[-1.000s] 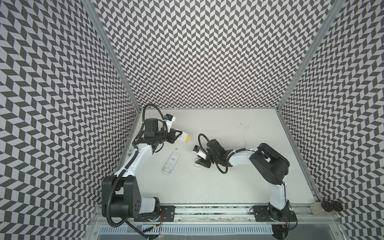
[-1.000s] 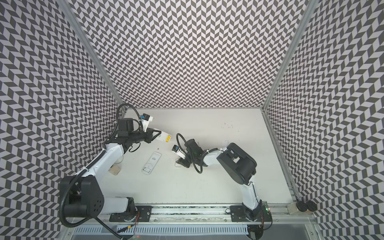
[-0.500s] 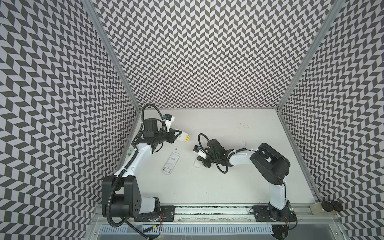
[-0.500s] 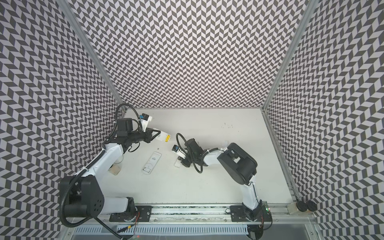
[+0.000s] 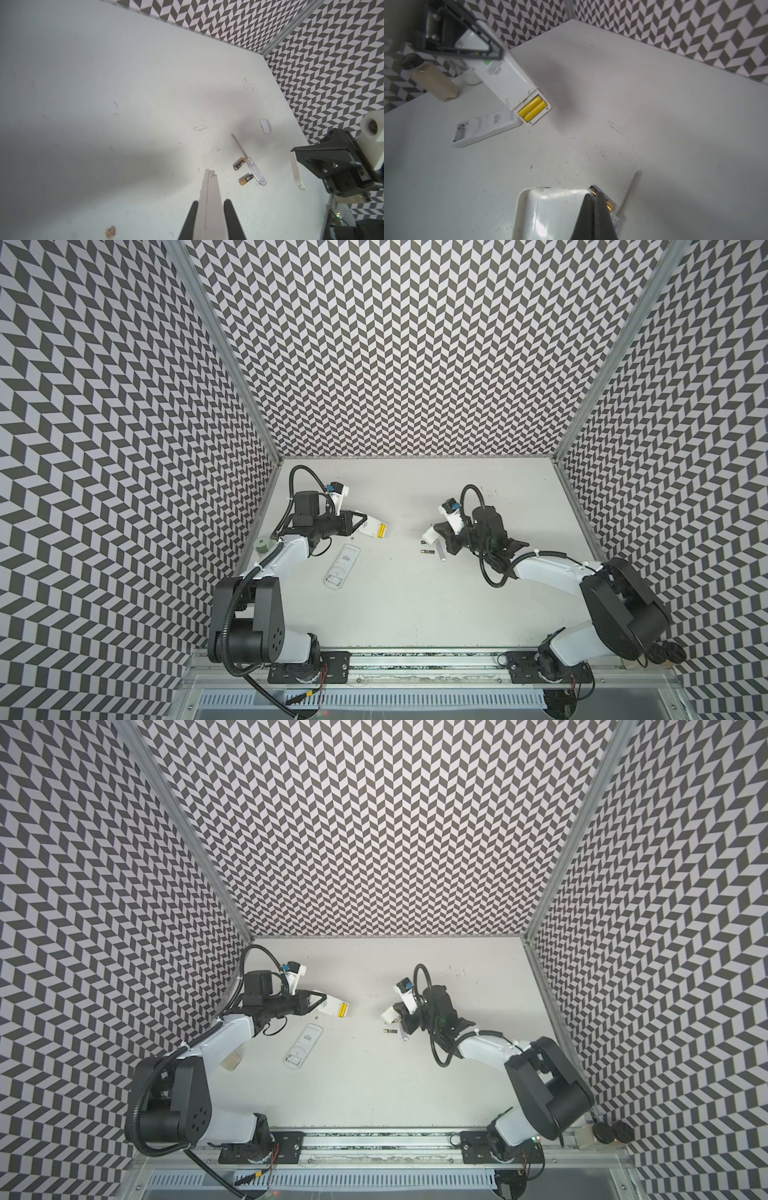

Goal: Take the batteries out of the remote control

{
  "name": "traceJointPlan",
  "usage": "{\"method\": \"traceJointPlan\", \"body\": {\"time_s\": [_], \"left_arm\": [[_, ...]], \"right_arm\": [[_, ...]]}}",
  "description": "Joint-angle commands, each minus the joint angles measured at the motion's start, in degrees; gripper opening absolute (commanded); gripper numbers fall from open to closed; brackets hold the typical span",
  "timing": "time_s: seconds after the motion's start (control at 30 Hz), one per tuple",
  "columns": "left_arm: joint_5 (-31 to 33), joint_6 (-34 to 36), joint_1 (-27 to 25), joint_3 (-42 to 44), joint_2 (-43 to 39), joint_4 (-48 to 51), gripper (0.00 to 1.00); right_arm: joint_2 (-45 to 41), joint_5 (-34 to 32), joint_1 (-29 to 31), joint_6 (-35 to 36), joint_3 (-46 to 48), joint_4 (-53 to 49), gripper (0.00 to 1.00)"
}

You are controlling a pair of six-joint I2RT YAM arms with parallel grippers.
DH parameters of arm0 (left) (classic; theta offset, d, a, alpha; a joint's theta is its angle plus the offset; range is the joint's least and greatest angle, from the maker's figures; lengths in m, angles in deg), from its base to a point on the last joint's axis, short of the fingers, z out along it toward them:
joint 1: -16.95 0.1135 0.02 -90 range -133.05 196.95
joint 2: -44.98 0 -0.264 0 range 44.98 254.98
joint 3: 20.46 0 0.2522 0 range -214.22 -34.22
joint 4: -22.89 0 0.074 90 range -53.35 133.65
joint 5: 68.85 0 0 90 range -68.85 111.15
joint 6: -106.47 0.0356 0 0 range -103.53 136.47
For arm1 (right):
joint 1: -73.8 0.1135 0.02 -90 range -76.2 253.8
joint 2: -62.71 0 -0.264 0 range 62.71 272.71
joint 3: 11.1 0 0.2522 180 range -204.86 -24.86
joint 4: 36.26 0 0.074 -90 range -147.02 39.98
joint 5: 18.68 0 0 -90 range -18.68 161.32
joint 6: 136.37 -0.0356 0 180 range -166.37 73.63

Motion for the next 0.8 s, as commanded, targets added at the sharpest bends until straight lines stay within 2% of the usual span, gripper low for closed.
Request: {"method": "traceJointPlan", "body": {"time_s": [0.0,0.13,0.4,0.63,0.77], "left_arm": [[-2.86,-9.42,0.03,1.92,0.66,-10.85,0.00],[-2.90,-13.69,-1.07,3.43,2.24,-14.39,0.00],[1.89,-14.84,-2.10,2.00,6.13,-12.43,0.00],[4.51,-15.26,-1.73,1.42,8.49,-11.87,0.00],[4.36,-15.86,-1.84,0.30,11.97,-11.67,0.00]], "right_arm": [[-3.29,-7.97,-1.30,-9.04,4.13,0.51,0.03],[-5.68,-12.86,-4.44,-15.58,7.80,-1.15,0.02],[-6.81,-17.23,-11.73,-23.55,11.87,-3.14,0.00],[-4.38,-18.95,-14.63,-25.21,10.86,-7.08,0.00],[-2.21,-18.83,-15.71,-26.35,10.19,-8.05,0.05]]}}
